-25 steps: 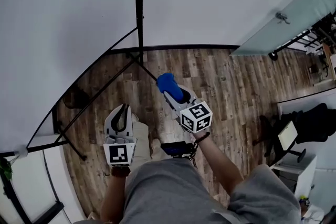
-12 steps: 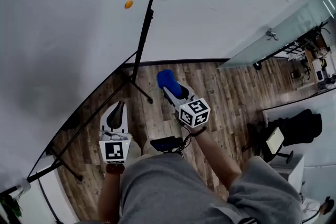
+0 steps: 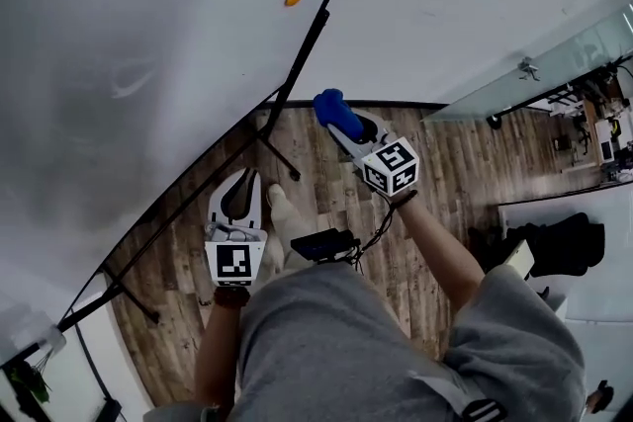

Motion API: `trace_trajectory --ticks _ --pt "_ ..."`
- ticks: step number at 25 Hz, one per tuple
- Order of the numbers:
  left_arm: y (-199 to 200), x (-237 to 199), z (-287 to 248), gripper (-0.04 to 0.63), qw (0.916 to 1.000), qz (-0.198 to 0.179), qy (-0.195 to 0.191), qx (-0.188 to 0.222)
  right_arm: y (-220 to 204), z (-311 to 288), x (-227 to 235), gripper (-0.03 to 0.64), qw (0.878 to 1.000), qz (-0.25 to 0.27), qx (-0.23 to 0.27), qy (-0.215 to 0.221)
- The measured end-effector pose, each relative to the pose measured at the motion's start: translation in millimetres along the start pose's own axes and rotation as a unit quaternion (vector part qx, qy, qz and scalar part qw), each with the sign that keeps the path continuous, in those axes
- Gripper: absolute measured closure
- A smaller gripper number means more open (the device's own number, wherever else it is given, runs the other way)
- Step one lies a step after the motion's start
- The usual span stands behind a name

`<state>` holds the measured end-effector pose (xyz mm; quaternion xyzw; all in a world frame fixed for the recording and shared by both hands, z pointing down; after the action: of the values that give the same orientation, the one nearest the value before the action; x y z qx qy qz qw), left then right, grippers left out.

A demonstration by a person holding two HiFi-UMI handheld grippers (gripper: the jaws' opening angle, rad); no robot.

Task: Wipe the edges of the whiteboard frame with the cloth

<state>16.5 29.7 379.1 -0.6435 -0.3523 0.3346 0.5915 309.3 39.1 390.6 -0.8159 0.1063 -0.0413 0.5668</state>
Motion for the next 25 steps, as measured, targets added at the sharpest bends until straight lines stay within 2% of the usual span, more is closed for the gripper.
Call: trace_trajectory --ticks 2,8,11,18,25 --pt "-2 -4 -4 0.558 1.0000 -0.003 0.005 -0.002 -9 -14 -1 0.446 1.000 0.012 -0.009 0.007" --pt "1 -17 -14 0.558 0.9991 0.002 0.034 -0.025 -53 -57 2 0.446 0.999 -0.022 -0.023 0.013" --pt "5 -26 -23 0.558 0.9977 -0.020 0.048 -0.043 -71 -79 10 0.446 0.999 -0.041 -0.025 0.011" --pt "11 -29 -51 0.558 0.9950 -0.035 0.068 -0.065 -111 -119 33 0.446 0.996 -0.076 -0.045 0.006" --pt "11 -22 -84 0.558 0.9936 -0.031 0.079 -0.074 -143 -154 51 0.446 0.994 -0.073 -0.069 0.036"
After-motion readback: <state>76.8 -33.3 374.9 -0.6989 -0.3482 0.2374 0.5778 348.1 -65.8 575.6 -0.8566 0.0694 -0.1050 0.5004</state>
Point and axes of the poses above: the fingertips, and each gripper's own axes: z backward along the fingers, x to its right, y out of its top, the point moved 8 cm from there along z, backward along the fingers, and after that the axes turned 4 degrees about -y, right-handed, at the moved point
